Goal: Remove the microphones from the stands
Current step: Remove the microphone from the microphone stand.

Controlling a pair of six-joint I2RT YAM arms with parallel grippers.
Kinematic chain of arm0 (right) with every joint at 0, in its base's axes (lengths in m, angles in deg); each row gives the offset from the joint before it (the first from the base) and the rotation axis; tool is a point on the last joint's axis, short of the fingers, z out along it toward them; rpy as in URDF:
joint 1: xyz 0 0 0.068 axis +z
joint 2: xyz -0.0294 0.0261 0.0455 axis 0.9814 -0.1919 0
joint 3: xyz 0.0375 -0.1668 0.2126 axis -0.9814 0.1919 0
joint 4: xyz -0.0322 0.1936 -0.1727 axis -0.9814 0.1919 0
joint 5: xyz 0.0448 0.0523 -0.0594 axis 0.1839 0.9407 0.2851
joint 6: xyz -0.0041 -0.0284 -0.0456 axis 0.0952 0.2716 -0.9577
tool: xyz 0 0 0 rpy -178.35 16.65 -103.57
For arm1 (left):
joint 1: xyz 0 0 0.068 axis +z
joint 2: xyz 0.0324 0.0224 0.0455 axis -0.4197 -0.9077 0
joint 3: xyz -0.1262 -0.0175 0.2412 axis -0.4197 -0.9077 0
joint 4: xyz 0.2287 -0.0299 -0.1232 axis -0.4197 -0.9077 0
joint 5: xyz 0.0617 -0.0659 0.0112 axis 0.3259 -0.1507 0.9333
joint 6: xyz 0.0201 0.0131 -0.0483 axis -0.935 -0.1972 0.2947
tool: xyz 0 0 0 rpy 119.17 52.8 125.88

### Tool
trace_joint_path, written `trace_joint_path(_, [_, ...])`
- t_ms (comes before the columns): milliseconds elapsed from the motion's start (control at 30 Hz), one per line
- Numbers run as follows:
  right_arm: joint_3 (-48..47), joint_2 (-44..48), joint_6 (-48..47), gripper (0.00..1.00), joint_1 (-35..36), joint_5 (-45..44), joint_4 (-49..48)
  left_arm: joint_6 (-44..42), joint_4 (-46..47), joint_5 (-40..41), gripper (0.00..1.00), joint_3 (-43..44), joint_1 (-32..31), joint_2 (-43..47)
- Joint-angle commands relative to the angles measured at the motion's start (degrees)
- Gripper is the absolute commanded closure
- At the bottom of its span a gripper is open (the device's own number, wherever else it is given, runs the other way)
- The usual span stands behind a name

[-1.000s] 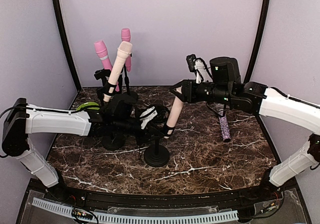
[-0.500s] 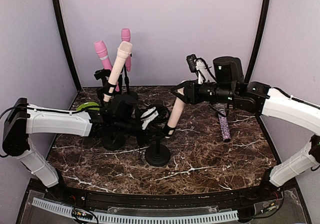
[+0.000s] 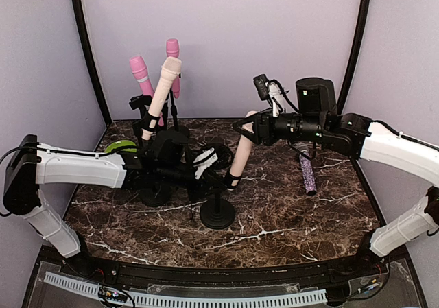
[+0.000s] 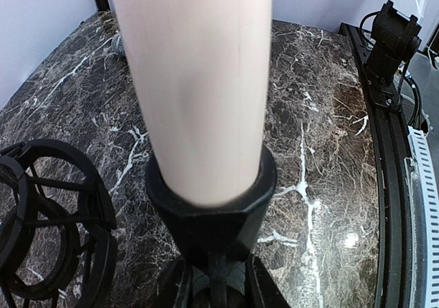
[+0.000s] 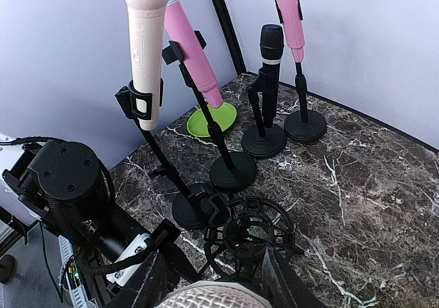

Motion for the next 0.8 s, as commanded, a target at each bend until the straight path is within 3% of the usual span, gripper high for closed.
trace_joint_path(0, [-2.12, 3.75, 4.53, 0.67, 0.74, 4.67, -12.73, -2.6, -5.2, 1.23, 1.0, -0.55, -0.4, -1.32])
trace_joint_path(367, [-6.79, 0.46, 10.52, 0.67, 0.76, -16.37, -0.77, -2.69, -5.29, 1.92, 1.0, -0.48, -0.63, -1.36])
trace_joint_path(767, [-7.16, -0.23, 10.49, 0.67, 0.74, -17.86, -0.17, -2.86, -5.33, 2.17, 1.0, -0.45, -0.75, -1.54])
